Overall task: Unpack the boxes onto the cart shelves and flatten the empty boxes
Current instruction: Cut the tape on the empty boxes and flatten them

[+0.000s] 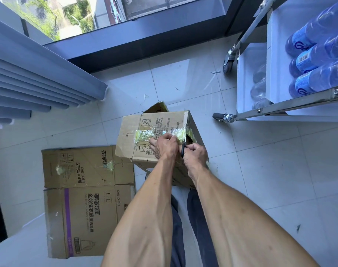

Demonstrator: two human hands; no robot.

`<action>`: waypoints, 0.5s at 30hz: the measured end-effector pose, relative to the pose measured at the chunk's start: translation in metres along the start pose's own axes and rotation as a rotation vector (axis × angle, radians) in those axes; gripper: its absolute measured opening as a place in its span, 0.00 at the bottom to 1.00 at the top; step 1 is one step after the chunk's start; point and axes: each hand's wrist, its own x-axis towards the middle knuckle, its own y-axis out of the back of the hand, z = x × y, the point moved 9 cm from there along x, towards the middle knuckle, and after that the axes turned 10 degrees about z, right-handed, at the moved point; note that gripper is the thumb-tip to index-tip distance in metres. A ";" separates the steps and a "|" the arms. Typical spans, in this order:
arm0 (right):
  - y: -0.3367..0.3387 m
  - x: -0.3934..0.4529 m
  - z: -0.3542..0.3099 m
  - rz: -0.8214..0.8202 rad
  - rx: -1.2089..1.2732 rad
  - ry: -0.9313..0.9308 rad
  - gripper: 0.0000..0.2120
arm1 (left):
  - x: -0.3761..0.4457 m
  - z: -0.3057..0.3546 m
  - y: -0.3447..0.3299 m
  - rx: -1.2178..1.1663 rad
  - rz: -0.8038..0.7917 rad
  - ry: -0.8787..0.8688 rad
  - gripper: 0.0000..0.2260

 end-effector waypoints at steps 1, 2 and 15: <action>-0.001 0.001 -0.001 -0.012 -0.024 0.011 0.06 | 0.001 0.000 0.001 -0.009 0.002 0.006 0.10; -0.001 0.002 -0.002 -0.026 -0.062 0.025 0.06 | 0.001 0.000 0.002 -0.019 0.003 0.014 0.10; -0.002 0.001 -0.015 0.036 -0.270 0.134 0.09 | 0.009 -0.007 0.008 -0.139 -0.033 0.101 0.06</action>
